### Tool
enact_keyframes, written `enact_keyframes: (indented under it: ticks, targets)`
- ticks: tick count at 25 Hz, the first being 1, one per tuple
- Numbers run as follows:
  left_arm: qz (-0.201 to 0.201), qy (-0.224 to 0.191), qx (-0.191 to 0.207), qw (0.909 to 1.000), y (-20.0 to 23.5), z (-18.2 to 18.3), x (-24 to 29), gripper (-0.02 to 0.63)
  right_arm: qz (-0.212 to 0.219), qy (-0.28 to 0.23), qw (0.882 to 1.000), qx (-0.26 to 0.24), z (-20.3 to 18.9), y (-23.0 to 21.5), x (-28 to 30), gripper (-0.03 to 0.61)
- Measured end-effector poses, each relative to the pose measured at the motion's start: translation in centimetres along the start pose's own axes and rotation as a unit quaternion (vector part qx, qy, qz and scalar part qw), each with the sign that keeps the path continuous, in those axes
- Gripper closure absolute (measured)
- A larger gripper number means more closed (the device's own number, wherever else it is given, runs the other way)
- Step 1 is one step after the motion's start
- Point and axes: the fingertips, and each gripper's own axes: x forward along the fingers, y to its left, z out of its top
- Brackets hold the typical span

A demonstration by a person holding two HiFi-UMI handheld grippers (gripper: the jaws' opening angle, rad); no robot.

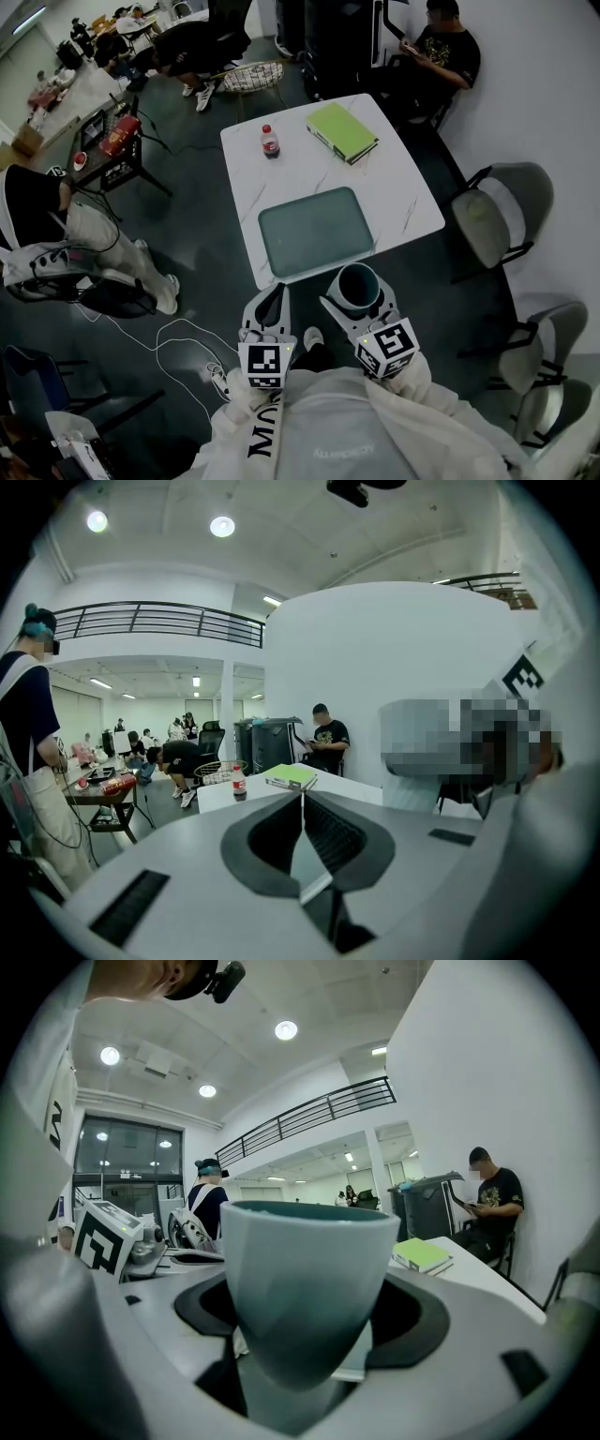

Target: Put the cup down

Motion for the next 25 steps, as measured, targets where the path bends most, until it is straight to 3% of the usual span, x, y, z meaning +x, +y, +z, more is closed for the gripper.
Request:
enact_keyframes:
  ticks: [14, 25]
  targets:
    - [-0.009, -0.003, 0.0, 1.0, 3.7, 0.3, 2.1, 0.6, -0.02, -0.003, 1.0, -0.008, 1.2, -0.6, 3.7, 0.206]
    - [0.016, -0.006, -0.001, 0.9998, 5.8, 0.6, 3.7, 0.6, -0.012, -0.014, 1.0, -0.017, 2.1, -1.6, 5.3, 0.206]
